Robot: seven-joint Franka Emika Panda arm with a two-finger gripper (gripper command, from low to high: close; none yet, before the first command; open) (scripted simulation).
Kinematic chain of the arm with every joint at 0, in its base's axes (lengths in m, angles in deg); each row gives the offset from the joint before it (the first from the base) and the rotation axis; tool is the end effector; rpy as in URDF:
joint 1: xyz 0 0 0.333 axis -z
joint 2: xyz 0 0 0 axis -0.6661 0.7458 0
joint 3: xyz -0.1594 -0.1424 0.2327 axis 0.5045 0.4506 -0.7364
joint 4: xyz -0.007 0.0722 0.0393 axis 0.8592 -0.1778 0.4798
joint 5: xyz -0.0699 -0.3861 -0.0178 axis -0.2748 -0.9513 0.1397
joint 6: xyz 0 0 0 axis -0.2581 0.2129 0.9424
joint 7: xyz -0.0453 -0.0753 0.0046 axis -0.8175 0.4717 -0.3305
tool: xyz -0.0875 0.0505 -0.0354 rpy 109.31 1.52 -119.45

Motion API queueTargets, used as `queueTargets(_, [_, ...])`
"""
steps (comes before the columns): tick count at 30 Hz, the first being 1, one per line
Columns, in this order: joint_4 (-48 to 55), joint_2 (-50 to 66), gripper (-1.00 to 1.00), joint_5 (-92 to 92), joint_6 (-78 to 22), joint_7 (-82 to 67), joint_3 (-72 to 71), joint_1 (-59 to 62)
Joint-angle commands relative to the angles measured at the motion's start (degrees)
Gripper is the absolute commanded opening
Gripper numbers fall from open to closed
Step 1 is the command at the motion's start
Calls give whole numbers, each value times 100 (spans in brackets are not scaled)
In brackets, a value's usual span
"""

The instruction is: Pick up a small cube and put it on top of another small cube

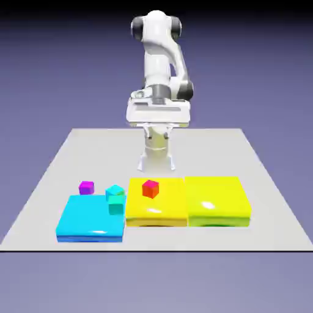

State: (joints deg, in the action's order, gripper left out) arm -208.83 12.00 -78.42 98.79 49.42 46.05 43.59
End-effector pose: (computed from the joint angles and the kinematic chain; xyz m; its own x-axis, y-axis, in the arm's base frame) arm 0.3933 -0.0192 0.4424 0.4861 -0.7347 0.4732 -0.5505 -0.6780 -0.4871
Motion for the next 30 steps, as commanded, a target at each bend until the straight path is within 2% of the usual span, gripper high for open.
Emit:
queueTargets(1, [7,174,0,40,-75,181,72,208])
queueTargets(19, [133,3284,0,749,-1409,3413,1369,3929])
queueTargets(28, [408,4779,0,1997,-208,2469,151,4825])
queueTargets(29, [408,4779,-100,1997,-208,2468,151,4825])
queueTargets(30, [408,4779,-100,1997,-208,2468,151,4825])
